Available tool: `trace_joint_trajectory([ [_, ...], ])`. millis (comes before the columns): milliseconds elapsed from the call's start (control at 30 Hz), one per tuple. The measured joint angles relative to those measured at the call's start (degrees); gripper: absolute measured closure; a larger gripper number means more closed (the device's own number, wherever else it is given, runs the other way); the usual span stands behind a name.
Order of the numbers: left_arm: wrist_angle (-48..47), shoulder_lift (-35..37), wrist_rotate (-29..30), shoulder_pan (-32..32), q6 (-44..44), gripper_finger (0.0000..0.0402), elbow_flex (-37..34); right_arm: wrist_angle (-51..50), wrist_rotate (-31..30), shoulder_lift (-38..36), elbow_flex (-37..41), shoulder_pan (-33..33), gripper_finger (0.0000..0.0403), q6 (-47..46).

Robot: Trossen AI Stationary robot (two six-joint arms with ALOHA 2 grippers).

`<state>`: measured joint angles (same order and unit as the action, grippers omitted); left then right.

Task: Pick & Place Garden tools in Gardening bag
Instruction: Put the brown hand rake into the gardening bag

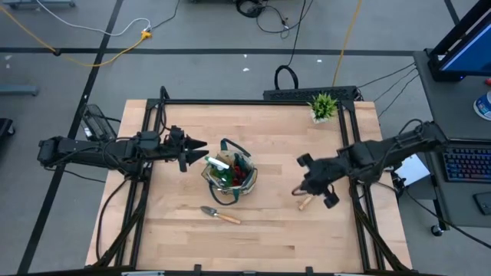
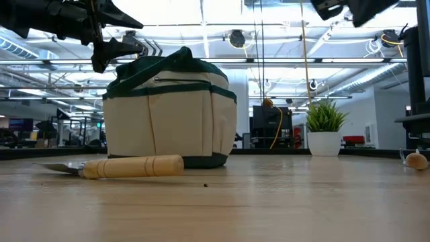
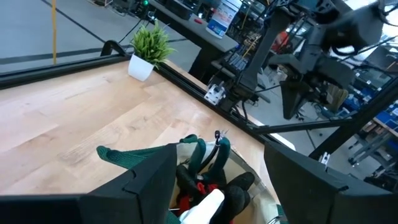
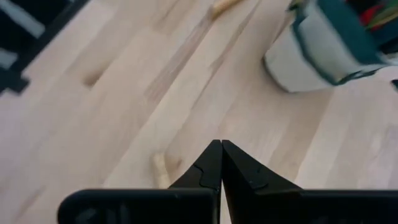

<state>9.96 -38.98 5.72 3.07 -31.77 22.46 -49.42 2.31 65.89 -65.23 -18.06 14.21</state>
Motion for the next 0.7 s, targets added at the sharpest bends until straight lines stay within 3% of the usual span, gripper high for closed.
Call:
trace_joint_trajectory([
  [500, -1.54, 0.00, -0.14, 0.00, 1.89, 0.0151, 0.00, -4.13, -2.50, 0.15, 1.98, -7.91, 0.0403, -6.58],
  [700, -1.66, 0.00, -3.27, 0.00, 6.23, 0.0151, 0.00, -3.76, -4.67, 0.14, 4.78, -9.51, 0.0401, -7.56],
])
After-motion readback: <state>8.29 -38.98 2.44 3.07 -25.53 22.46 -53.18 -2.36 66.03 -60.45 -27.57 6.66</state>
